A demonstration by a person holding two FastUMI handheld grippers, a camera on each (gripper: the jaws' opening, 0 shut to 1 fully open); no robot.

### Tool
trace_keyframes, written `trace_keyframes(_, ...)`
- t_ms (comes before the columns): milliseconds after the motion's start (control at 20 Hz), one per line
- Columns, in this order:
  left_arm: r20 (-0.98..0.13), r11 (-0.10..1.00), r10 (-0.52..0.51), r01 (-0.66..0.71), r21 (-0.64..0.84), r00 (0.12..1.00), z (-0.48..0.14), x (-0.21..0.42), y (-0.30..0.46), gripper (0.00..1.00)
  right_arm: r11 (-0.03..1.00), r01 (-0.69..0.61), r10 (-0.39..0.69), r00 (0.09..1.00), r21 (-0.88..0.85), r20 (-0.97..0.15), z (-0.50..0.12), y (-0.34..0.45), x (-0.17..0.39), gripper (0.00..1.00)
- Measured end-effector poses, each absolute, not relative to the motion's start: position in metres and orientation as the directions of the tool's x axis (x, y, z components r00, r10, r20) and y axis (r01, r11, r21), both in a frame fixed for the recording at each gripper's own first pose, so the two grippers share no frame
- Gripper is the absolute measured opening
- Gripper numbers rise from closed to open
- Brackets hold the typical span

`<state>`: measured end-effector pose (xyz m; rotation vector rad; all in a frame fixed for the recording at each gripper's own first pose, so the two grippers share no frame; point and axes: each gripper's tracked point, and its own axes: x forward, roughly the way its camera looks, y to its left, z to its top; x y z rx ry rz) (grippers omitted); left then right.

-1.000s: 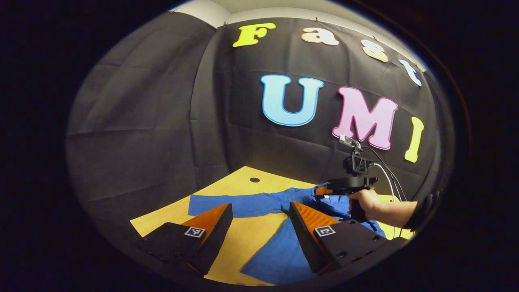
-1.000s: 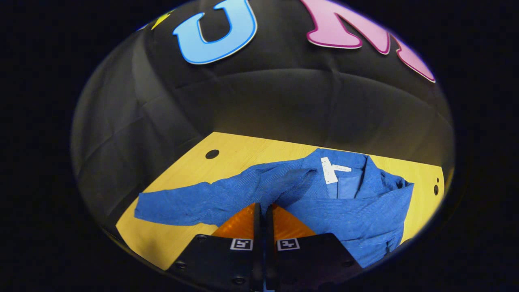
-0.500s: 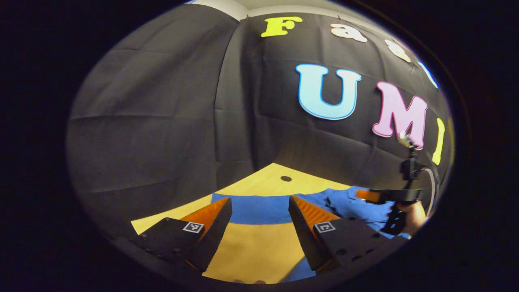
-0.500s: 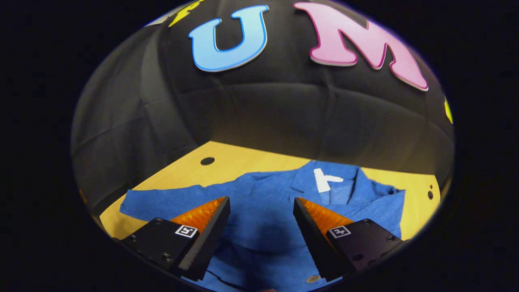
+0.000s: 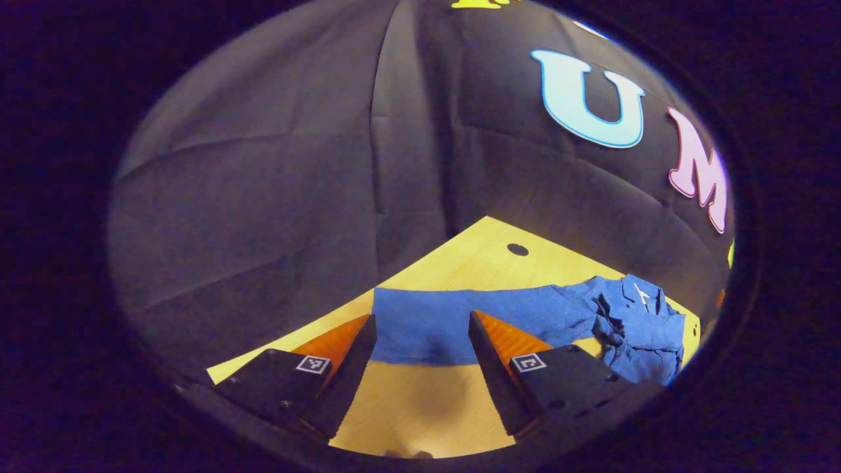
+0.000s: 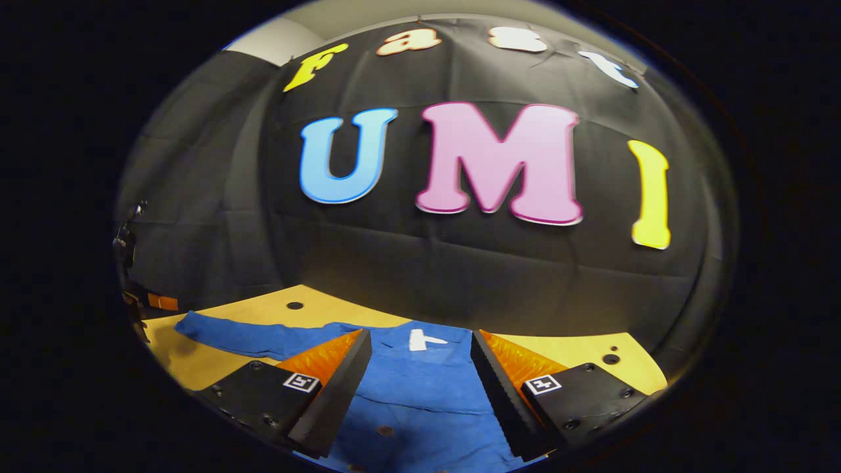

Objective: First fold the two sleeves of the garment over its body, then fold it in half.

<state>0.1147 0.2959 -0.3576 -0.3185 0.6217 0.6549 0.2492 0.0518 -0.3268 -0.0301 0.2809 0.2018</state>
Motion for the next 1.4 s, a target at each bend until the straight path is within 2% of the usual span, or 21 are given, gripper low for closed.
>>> trace_keyframes(100, -0.691, 0.728, 0.456, -0.682, -0.073, 0.561, -0.38, 0.108, 0.312, 0.83, 0.987, -0.159, 0.145, 0.951, -0.032, -0.272, -0.318, 0.018, 0.238, 0.97)
trace_keyframes(250, -0.765, 0.747, 0.423, -0.664, -0.008, 0.485, -0.405, 0.108, 0.323, 0.83, 0.987, -0.139, 0.115, 0.96, -0.08, -0.254, -0.301, -0.012, 0.221, 0.97)
trace_keyframes(350, -0.823, 0.736, 0.41, -0.675, 0.043, 0.394, -0.421, 0.108, 0.33, 0.83, 0.982, -0.146, 0.113, 0.962, -0.118, -0.247, -0.296, -0.024, 0.215, 0.96)
trace_keyframes(450, -0.831, 0.754, 0.412, -0.652, 0.081, 0.373, -0.426, 0.118, 0.332, 0.83, 0.979, -0.144, 0.104, 0.963, -0.146, -0.247, -0.3, -0.033, 0.213, 0.96)
trace_keyframes(550, -0.851, 0.767, 0.385, -0.636, 0.081, 0.356, -0.424, 0.127, 0.329, 0.84, 0.982, -0.146, 0.105, 0.949, -0.12, -0.297, -0.313, -0.037, 0.208, 0.96)
trace_keyframes(650, -0.869, 0.787, 0.349, -0.613, 0.069, 0.352, -0.423, 0.132, 0.324, 0.74, 0.986, -0.136, 0.099, 0.938, -0.092, -0.333, -0.325, -0.043, 0.204, 0.97)
trace_keyframes(800, -0.866, 0.802, 0.331, -0.595, 0.048, 0.376, -0.432, 0.144, 0.322, 0.46, 0.989, -0.127, 0.093, 0.929, -0.073, -0.359, -0.339, -0.047, 0.202, 0.97)
trace_keyframes(850, -0.857, 0.798, 0.335, -0.601, 0.037, 0.392, -0.426, 0.148, 0.32, 0.17, 0.989, -0.127, 0.093, 0.925, -0.07, -0.369, -0.344, -0.048, 0.201, 0.96)
trace_keyframes(950, -0.837, 0.802, 0.344, -0.596, 0.026, 0.427, -0.426, 0.147, 0.319, 0.08, 0.989, -0.132, 0.097, 0.919, -0.067, -0.381, -0.347, -0.049, 0.2, 0.97)
trace_keyframes(1000, -0.831, 0.799, 0.347, -0.601, 0.019, 0.435, -0.427, 0.146, 0.318, 0.0, 0.989, -0.134, 0.098, 0.919, -0.07, -0.382, -0.348, -0.05, 0.201, 0.96)
trace_keyframes(1250, -0.81, 0.764, 0.38, -0.645, 0.004, 0.445, -0.423, 0.148, 0.316, 0.0, 0.987, -0.14, 0.098, 0.914, -0.079, -0.393, -0.353, -0.054, 0.2, 0.97)
trace_keyframes(1400, -0.766, 0.786, 0.389, -0.619, -0.014, 0.511, -0.395, 0.168, 0.298, 0.0, 0.988, -0.132, 0.089, 0.915, -0.083, -0.394, -0.355, -0.062, 0.199, 0.96)
